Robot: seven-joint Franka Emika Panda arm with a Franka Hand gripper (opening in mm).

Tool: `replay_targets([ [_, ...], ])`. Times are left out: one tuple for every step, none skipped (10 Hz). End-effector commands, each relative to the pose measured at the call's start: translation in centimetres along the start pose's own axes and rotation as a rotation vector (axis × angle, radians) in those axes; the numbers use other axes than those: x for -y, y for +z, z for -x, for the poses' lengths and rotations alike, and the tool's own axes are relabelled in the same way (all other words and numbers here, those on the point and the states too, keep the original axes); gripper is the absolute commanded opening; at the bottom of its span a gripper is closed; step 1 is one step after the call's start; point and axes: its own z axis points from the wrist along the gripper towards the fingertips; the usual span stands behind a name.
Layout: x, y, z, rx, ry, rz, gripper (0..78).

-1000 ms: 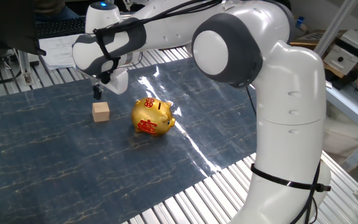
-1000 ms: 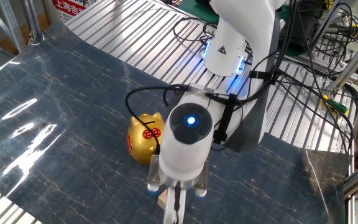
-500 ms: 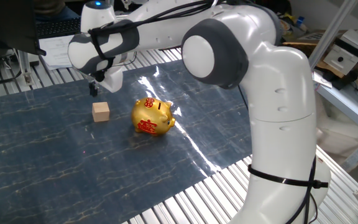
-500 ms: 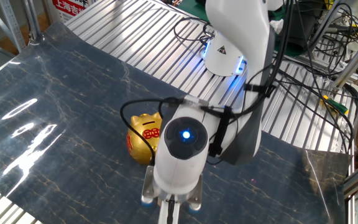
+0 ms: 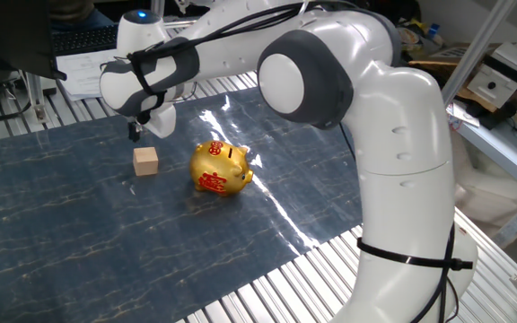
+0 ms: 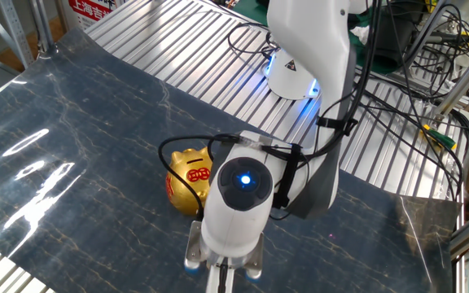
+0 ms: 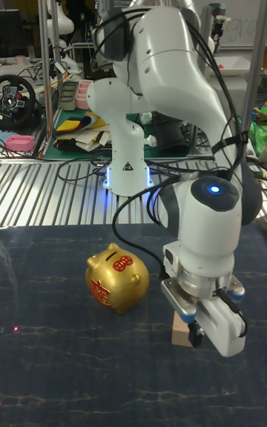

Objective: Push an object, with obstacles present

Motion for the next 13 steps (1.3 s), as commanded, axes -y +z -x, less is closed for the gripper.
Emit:
replay_targets([
  [0.0,0.6,0.0,0.007,0.0,0.011,0.0],
  [0.1,0.7,0.0,0.008,-0.003,0.011,0.0],
  [0.6,1.2,0.2,0.012,-0.018,0.014,0.0],
  [1.0,1.4,0.2,0.013,-0.027,0.011,0.0],
  [1.5,1.6,0.0,0.013,-0.033,0.009,0.0],
  [2.1,1.7,-0.3,0.015,-0.036,0.003,0.0],
  [2.6,1.9,-0.6,0.013,-0.039,0.002,0.0],
  [3.4,2.0,-1.0,0.014,-0.057,-0.002,0.0],
  [3.9,2.1,-1.2,0.014,-0.069,-0.003,0.0],
  [4.1,2.2,-1.3,0.016,-0.071,-0.004,0.0],
  [4.6,2.2,-1.5,0.019,-0.085,-0.007,0.0],
  [5.0,2.1,-1.7,0.017,-0.089,-0.009,0.0],
  [5.6,2.0,-1.8,0.015,-0.1,-0.014,0.0],
])
